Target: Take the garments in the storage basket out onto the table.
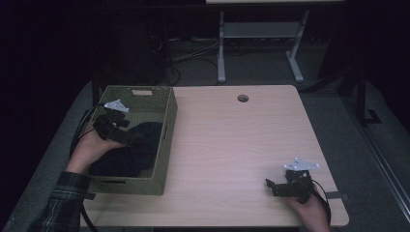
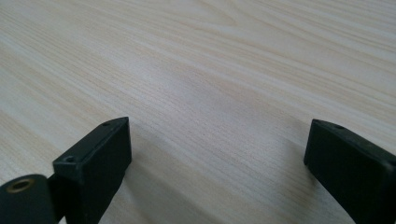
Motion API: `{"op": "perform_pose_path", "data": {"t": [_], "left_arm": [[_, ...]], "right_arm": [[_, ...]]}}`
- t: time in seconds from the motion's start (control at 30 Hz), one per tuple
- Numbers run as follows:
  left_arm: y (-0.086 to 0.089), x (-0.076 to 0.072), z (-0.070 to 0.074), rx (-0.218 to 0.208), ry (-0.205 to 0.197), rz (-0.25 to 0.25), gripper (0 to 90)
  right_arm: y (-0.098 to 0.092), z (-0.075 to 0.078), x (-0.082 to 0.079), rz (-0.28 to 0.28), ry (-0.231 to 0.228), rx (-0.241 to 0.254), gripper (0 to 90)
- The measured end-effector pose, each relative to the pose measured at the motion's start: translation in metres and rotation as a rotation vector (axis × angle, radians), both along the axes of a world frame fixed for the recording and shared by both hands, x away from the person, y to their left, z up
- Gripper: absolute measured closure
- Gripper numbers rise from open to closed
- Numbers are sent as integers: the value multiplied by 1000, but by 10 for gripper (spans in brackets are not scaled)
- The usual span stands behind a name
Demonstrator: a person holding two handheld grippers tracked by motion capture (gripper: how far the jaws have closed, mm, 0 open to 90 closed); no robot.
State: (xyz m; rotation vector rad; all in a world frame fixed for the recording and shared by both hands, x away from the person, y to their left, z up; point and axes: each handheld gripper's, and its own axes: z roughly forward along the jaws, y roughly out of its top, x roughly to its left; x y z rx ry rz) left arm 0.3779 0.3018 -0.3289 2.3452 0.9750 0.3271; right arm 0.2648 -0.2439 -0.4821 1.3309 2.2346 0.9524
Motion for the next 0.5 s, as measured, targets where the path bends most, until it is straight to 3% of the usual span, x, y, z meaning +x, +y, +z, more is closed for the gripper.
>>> {"op": "perform_pose_path", "data": {"t": [0.2, 0.5], "left_arm": [[10, 6, -13, -10, 16, 16, 129], [12, 9, -28, -16, 44, 0, 128]], "right_arm": [[0, 0, 0, 0, 0, 0, 72], [0, 0, 0, 0, 0, 0, 72]]}}
